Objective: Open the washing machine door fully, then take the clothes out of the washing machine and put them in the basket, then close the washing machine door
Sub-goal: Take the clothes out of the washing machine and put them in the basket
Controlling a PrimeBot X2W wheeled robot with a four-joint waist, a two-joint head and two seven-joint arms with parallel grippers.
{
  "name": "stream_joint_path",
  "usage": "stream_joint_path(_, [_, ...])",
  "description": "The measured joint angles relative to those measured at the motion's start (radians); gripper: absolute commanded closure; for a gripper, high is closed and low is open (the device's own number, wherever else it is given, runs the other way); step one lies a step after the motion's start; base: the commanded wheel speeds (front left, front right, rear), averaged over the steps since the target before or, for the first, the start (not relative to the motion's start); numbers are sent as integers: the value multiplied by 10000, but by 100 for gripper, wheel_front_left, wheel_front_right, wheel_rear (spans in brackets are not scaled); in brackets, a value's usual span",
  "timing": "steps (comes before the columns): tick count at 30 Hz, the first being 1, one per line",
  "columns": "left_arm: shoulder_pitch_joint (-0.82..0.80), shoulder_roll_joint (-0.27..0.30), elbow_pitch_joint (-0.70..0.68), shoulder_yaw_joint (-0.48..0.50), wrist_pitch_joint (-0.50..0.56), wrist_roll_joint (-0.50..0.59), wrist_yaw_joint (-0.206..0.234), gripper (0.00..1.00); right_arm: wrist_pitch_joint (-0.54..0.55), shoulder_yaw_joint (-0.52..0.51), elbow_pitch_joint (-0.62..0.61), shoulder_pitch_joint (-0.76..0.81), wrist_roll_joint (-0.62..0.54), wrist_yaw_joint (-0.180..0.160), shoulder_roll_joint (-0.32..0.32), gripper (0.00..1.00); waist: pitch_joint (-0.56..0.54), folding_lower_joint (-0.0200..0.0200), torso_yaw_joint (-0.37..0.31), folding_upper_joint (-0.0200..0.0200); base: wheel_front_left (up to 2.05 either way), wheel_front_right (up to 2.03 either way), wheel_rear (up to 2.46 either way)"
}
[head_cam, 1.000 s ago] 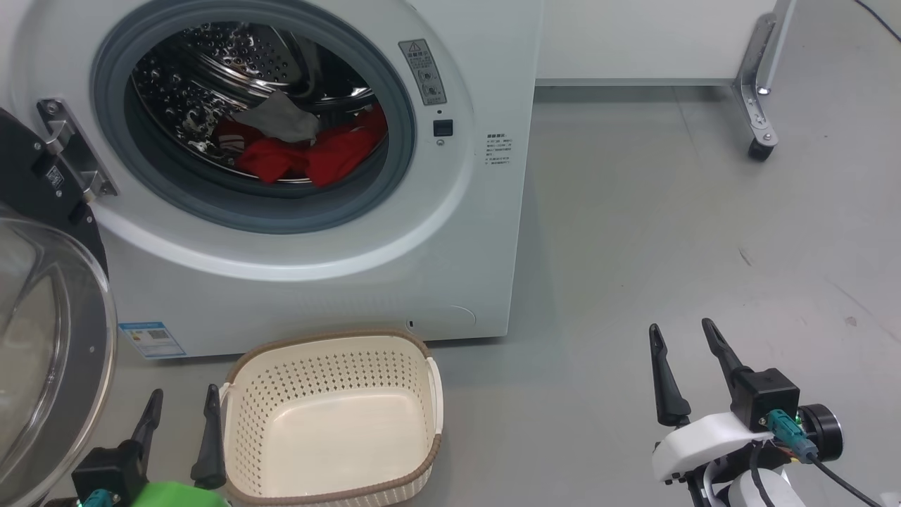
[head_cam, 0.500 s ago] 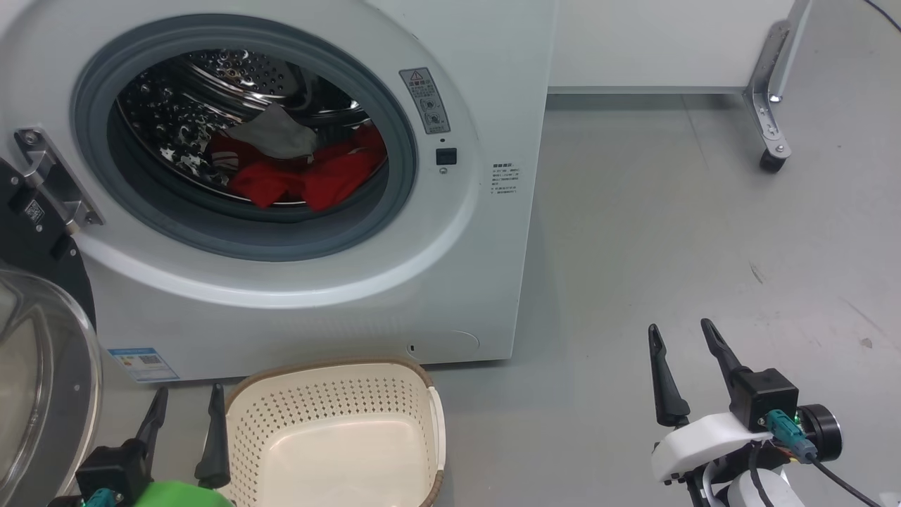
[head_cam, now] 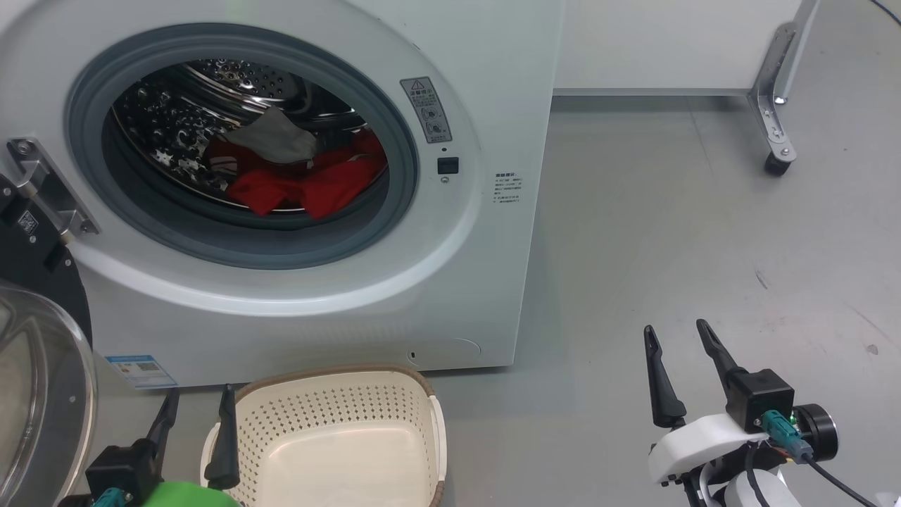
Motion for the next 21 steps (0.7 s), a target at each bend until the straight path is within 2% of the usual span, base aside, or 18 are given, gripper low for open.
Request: stream_joint_path(21, [-12,0,71,-579,0,-355,-102,0,0,174,23,-34,19,-15,0,0,542,0,-98,0,0,0,0])
